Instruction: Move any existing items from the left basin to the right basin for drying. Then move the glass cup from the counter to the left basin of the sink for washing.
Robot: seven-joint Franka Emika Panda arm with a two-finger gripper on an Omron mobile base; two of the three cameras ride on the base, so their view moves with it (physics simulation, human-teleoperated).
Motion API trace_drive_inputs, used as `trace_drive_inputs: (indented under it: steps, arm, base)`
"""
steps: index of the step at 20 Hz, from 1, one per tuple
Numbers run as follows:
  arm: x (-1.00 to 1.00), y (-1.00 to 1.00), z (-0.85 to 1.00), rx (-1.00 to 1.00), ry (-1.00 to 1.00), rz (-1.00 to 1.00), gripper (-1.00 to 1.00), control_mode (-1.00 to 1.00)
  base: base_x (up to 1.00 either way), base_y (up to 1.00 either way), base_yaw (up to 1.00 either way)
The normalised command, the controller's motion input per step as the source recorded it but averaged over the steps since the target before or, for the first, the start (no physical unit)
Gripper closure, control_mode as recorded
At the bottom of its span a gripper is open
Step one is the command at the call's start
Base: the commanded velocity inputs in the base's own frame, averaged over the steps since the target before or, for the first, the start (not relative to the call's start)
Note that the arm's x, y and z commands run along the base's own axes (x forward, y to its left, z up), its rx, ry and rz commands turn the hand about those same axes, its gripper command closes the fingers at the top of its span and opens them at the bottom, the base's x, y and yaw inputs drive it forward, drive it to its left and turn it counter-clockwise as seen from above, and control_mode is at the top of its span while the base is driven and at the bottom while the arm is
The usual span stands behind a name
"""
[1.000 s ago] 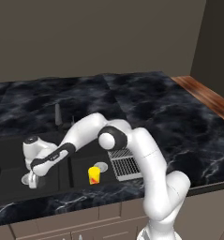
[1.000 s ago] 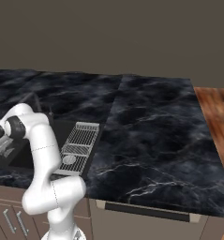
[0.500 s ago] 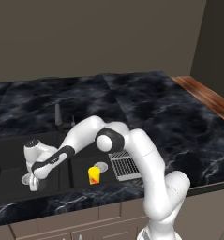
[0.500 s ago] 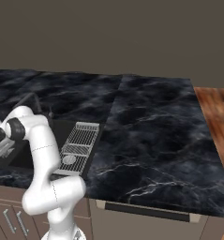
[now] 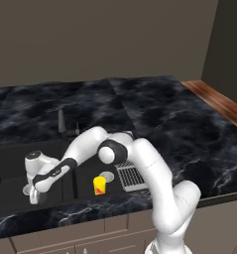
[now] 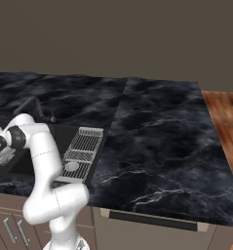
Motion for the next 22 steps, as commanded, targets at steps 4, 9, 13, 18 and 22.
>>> trace_drive_inputs:
  steps: [4, 9, 13, 18, 22]
  arm:
    - [0.13, 0.39, -0.01, 0.0, 0.0, -0.04, 1.0, -1.0]
    - [0.14, 0.3, -0.09, 0.0, -0.01, -0.03, 1.0, -1.0]
    - [0.05, 0.06, -0.25, -0.01, -0.04, 0.0, 1.0, -1.0]
    - [0.0, 0.0, -0.24, 0.0, -0.04, 0.0, 1.0, -1.0]
    - [0.0, -0.04, -0.22, 0.0, -0.03, 0.0, -1.0, -1.0]
  base:
    - [0.0, 0.0, 0.0]
    - [0.0, 0.0, 0.0]
    - [0.0, 0.0, 0.0]
    - [0.0, 0.0, 0.0]
    - [0.0, 0.0, 0.0]
